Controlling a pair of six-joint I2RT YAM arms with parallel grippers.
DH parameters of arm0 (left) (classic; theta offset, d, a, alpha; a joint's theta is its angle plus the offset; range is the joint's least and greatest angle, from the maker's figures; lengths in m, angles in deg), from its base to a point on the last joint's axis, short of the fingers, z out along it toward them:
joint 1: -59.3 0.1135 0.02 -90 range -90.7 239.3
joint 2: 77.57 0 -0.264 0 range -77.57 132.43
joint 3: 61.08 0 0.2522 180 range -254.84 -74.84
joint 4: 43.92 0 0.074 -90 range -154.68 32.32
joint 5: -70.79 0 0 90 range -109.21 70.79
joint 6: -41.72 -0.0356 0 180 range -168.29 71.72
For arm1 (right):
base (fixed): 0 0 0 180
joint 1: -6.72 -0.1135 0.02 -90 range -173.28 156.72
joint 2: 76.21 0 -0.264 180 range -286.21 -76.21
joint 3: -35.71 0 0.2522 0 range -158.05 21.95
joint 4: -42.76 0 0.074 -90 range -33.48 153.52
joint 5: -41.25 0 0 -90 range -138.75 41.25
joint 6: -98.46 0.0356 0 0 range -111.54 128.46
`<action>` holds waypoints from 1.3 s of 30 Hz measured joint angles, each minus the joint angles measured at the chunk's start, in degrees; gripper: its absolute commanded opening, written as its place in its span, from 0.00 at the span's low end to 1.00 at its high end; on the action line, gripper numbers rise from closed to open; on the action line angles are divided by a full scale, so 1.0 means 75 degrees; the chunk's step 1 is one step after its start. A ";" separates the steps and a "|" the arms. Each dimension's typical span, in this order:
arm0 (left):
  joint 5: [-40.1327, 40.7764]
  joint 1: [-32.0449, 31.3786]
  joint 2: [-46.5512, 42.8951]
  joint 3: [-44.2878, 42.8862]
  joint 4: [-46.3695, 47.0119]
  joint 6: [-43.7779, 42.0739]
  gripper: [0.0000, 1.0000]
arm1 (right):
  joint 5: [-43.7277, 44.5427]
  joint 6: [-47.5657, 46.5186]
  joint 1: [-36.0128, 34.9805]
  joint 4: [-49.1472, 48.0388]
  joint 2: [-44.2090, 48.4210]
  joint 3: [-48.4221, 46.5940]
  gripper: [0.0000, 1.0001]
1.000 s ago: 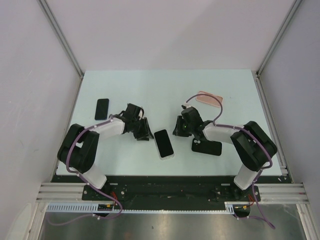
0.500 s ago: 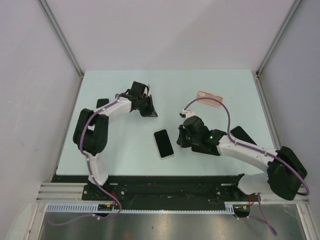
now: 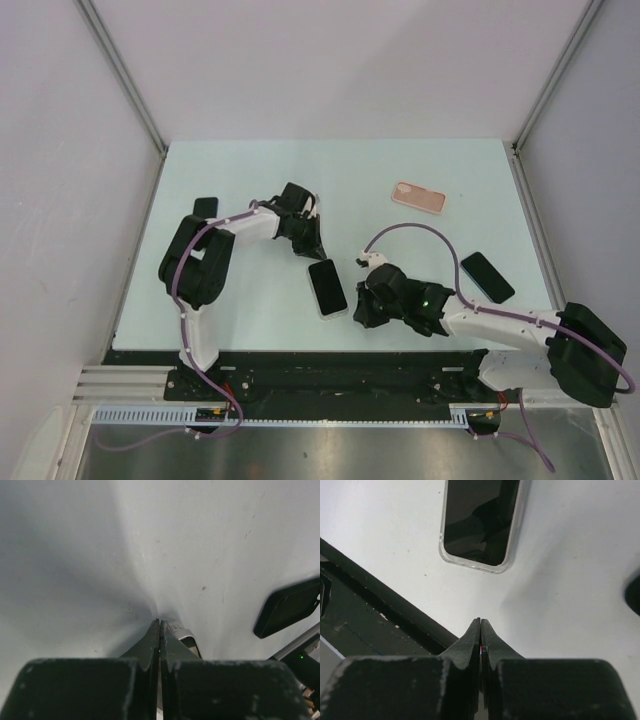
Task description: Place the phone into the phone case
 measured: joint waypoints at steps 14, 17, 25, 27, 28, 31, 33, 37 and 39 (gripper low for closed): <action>0.0230 -0.0143 -0.0137 0.0434 0.0143 0.0003 0.00 | 0.0003 0.0586 -0.0385 -0.1527 -0.1638 0.0192 0.02; 0.0391 -0.0216 -0.0233 0.0501 0.0143 0.0003 0.00 | 0.0017 0.0641 -0.0385 -0.1749 -0.1891 0.0195 0.02; 0.0781 -0.0443 -0.0493 0.0737 0.0187 0.0038 0.03 | 0.0140 0.0912 -0.0388 -0.2311 -0.2212 0.0195 0.02; 0.0833 -0.0458 -0.0516 0.0781 0.0227 0.0070 0.05 | 0.0143 0.0997 -0.0411 -0.2372 -0.2250 0.0195 0.02; 0.0851 -0.0458 -0.0530 0.0790 0.0227 0.0070 0.09 | 0.0140 0.1026 -0.0414 -0.2398 -0.2264 0.0195 0.02; 0.1003 -0.0466 -0.0606 0.0793 0.0149 0.0073 0.13 | 0.0125 0.1142 -0.0417 -0.2500 -0.2311 0.0195 0.06; 0.1137 -0.0463 -0.0691 0.0761 -0.0047 0.0070 0.20 | 0.0090 0.1148 -0.0417 -0.2509 -0.2311 0.0195 0.08; 0.1265 -0.0388 -0.1014 0.0679 -0.0484 0.0058 0.44 | 0.0009 0.1105 -0.0463 -0.2425 -0.2186 0.0201 0.19; 0.1396 -0.0344 -0.1349 0.0679 -0.0659 0.0085 0.52 | -0.0038 0.1084 -0.0495 -0.2267 -0.1947 0.0207 0.23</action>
